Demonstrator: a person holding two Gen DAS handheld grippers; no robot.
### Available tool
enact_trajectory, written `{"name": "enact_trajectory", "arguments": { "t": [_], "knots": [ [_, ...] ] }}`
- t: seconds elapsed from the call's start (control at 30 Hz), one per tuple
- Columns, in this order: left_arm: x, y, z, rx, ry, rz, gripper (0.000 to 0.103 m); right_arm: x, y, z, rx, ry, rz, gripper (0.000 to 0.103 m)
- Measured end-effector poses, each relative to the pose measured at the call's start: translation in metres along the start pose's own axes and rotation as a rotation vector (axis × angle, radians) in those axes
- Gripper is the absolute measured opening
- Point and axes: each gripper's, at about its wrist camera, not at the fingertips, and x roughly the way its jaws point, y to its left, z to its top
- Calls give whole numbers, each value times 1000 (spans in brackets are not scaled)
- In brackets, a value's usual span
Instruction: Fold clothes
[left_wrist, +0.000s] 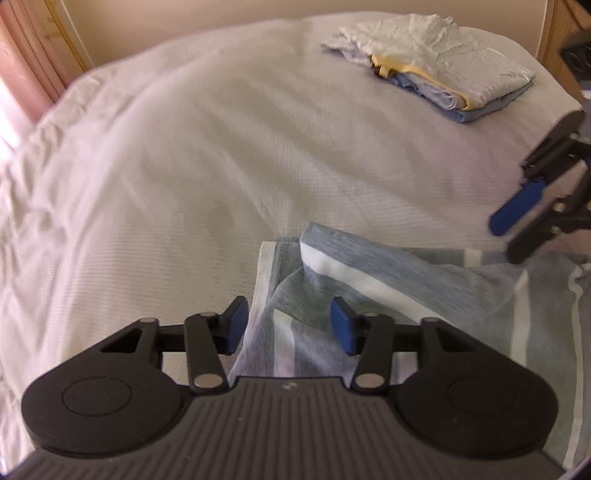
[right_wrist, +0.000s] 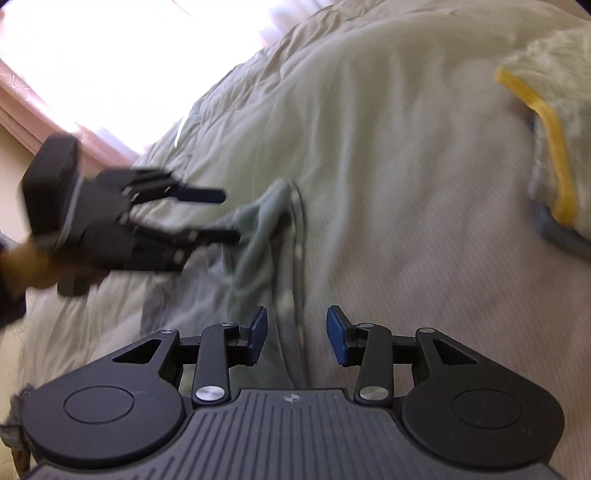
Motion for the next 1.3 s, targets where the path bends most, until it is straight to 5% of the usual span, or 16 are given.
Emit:
{"name": "enact_trajectory", "arguments": {
  "t": [0.2,0.43,0.6,0.97,1.2,1.3],
  "knots": [
    [7,6,4,0,26,-41,4,1,1,16,-11,-45,2,40],
    [-37,-1,-18,-4,-112,37,2,26,9,61,-58,-74,72,40],
    [-43,-3,-36,-53,-125,72,2,54,12,86,-20,-76,151,40],
    [-59,-3,-38,-89,-215,94,2,106,20,73,15,96,316,41],
    [-57,-1,-38,-80,-217,88,2,85,21,74,-23,-4,235,44],
    [-57,0,-38,-79,-224,84,2,89,25,72,-52,30,297,45]
  ]
}}
